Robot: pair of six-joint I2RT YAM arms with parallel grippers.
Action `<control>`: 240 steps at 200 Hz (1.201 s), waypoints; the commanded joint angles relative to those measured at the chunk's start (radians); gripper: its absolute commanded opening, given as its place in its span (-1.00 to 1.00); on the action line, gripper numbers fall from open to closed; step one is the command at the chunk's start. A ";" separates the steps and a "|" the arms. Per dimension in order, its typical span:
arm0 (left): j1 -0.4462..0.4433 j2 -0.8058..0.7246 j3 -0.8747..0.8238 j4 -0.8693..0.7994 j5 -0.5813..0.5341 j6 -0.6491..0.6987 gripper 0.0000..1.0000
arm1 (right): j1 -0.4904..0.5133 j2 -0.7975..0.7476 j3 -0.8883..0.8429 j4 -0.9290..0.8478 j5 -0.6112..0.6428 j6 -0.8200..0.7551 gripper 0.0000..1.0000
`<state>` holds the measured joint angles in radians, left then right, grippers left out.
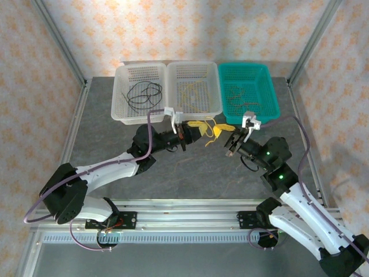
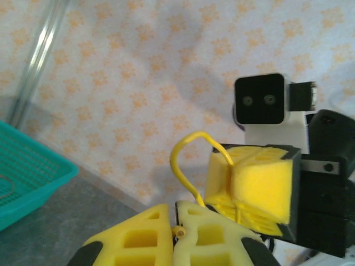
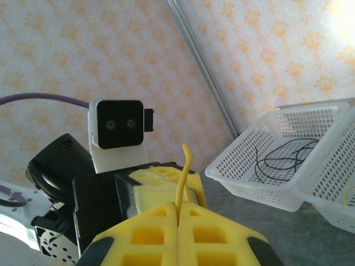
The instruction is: Untangle the cables
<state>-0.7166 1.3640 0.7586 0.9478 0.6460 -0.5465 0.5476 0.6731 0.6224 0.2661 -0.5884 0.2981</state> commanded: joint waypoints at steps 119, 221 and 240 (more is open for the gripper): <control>0.165 -0.156 0.117 -0.567 -0.420 0.179 0.20 | 0.005 0.287 0.289 -0.237 0.503 -0.061 -1.00; 0.315 -0.279 -0.017 -0.744 -0.539 0.154 0.60 | -0.079 1.168 1.002 -0.371 0.678 -0.093 -1.00; 0.318 -0.281 -0.023 -0.756 -0.528 0.153 0.60 | -0.093 1.314 1.147 -0.421 0.644 -0.091 -1.00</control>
<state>-0.4103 1.1057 0.7494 0.2264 0.1223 -0.4007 0.4702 1.8629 1.6257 -0.0643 0.0620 0.2199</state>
